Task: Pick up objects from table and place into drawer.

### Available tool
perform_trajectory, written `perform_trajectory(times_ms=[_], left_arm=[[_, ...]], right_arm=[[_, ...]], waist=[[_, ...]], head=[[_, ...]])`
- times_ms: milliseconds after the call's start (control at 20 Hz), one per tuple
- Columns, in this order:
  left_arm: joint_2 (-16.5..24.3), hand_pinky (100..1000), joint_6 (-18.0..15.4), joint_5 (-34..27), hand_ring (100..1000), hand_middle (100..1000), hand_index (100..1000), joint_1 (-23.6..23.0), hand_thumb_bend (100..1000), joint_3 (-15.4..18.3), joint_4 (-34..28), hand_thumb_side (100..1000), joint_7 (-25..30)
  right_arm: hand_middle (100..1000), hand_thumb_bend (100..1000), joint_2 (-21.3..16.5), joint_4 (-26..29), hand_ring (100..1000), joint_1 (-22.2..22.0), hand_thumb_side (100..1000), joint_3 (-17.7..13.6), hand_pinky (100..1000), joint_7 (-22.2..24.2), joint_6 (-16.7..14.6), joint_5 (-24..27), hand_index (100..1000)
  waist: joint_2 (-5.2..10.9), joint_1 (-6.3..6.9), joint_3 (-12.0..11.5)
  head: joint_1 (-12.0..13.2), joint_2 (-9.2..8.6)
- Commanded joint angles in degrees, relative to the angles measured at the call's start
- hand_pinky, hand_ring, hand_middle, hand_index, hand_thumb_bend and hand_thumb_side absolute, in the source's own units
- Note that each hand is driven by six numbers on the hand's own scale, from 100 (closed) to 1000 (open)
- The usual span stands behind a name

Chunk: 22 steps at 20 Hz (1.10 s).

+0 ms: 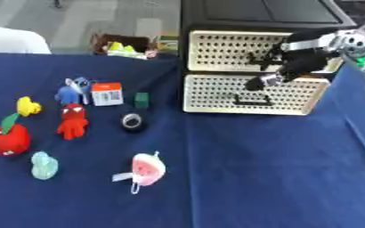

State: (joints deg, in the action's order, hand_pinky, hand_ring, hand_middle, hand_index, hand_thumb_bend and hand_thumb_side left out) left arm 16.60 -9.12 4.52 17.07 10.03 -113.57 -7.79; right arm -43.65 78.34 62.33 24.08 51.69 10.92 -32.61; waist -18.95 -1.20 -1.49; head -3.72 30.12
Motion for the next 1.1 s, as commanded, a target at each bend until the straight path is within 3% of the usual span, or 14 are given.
perform_trajectory(times_ms=[50,450,1100], left_arm=[[0.95,550,0.0,-0.2,588,643,884,0.54,100,0.21,-1.02,986,0.12],[0.95,550,0.01,-0.3,591,644,883,0.6,100,0.13,-1.02,985,0.21],[0.9,550,0.01,-0.3,593,644,882,0.47,100,0.11,-1.02,984,0.36]], right_arm=[[100,692,-2.18,2.57,100,-0.45,920,0.42,100,0.27,0.81,2.12,838],[100,691,-4.57,7.61,100,-2.51,931,1.27,100,0.27,3.2,4.47,839],[100,694,-8.62,15.8,100,-6.9,951,-0.05,100,0.27,7.48,7.57,844]], waist=[[1.14,0.11,0.1],[1.28,0.03,0.27],[1.3,0.14,0.41]], head=[[-0.01,-0.15],[-0.04,-0.07],[-0.12,-0.21]])
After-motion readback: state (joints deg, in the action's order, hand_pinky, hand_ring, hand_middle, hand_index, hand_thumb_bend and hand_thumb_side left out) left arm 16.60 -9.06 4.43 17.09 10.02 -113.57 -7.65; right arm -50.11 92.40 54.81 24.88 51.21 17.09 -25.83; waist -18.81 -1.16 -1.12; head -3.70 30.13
